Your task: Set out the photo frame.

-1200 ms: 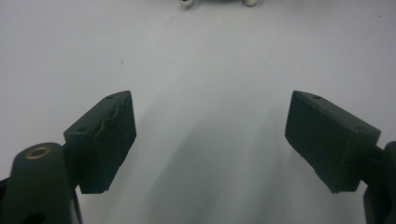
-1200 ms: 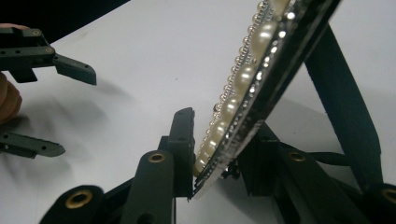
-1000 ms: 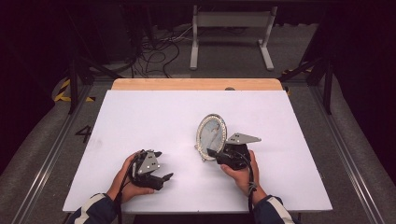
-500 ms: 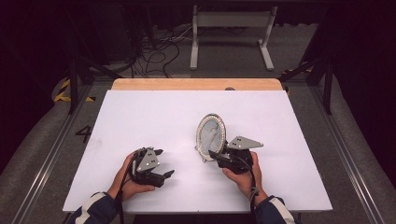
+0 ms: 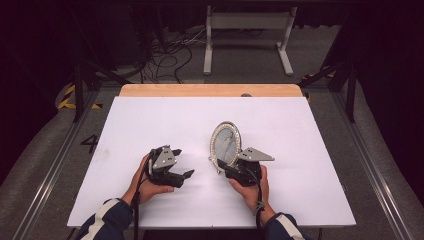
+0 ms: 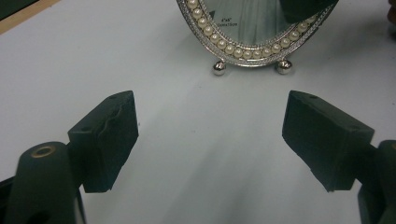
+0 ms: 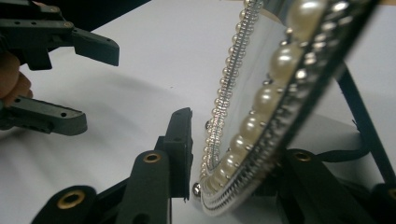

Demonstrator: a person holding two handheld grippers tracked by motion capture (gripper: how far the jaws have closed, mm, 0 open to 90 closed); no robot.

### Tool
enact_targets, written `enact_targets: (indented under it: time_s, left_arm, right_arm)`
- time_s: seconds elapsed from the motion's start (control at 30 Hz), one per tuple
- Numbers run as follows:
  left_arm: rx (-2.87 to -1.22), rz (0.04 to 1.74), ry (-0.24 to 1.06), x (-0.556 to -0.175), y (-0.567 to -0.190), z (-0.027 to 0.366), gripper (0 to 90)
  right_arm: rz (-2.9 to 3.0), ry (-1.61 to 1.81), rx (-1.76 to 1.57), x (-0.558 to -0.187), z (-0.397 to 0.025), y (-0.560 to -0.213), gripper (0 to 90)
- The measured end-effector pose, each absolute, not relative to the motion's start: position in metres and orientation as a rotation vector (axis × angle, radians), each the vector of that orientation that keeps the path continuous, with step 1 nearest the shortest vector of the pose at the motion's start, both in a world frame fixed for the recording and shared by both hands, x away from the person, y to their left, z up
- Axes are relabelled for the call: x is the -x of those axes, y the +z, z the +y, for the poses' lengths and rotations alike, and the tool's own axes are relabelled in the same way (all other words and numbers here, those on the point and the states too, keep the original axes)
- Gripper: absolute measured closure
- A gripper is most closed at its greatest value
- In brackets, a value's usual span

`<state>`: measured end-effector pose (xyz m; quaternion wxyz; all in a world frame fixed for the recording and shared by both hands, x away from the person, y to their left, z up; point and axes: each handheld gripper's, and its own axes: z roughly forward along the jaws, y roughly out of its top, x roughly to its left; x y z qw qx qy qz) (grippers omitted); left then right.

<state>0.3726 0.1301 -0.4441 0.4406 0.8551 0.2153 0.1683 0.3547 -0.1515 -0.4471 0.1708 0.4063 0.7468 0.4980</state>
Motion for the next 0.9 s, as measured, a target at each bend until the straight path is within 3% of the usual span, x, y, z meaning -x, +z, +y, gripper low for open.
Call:
enact_targets:
  time_s: [0.37,0.9]
  left_arm:
    - [-2.123,0.544,0.409,-0.386,-0.443,0.113,19.9]
    - [-2.122,0.559,0.396,-0.412,-0.446,0.092,20.3]
  right_arm:
    - [2.135,1.443,-1.165,-0.361,-0.157,-0.449,76.5]
    - [2.321,1.429,-1.118,-0.373,-0.168,-0.44,77.2]
